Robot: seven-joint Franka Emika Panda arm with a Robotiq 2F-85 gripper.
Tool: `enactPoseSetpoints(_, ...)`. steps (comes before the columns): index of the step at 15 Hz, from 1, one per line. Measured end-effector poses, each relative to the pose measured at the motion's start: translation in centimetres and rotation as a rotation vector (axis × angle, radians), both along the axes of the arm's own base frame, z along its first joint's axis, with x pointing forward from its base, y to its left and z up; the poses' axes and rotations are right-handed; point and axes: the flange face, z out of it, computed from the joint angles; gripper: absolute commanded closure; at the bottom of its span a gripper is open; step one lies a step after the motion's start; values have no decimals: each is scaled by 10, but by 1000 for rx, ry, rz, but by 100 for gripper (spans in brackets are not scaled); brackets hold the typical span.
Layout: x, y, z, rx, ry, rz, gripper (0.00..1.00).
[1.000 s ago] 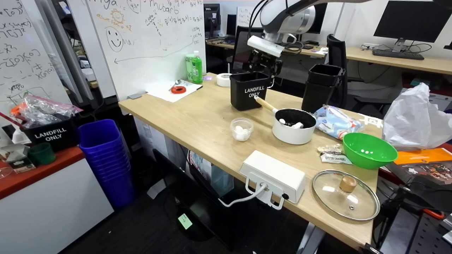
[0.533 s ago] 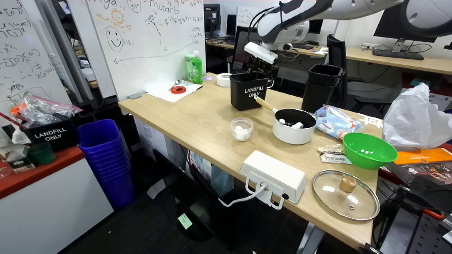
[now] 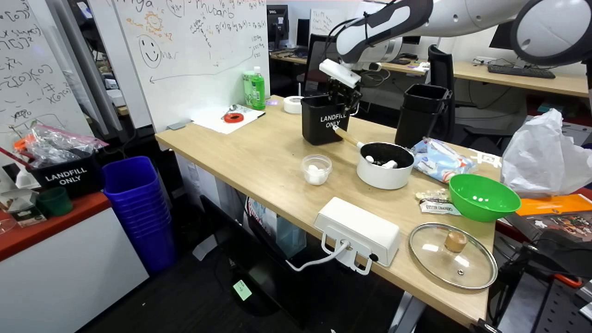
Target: Stack the bins
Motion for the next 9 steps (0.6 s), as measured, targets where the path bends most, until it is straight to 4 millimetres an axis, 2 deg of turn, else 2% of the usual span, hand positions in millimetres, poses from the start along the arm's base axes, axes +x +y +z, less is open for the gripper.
enactPoseSetpoints(4, 2, -3, -1, -3, -6, -9, 98)
enactPoseSetpoints(6, 3, -3, 5, -5, -17, -11, 100)
enactPoseSetpoints(9, 7, -1, 16, -10, -42, -7, 98)
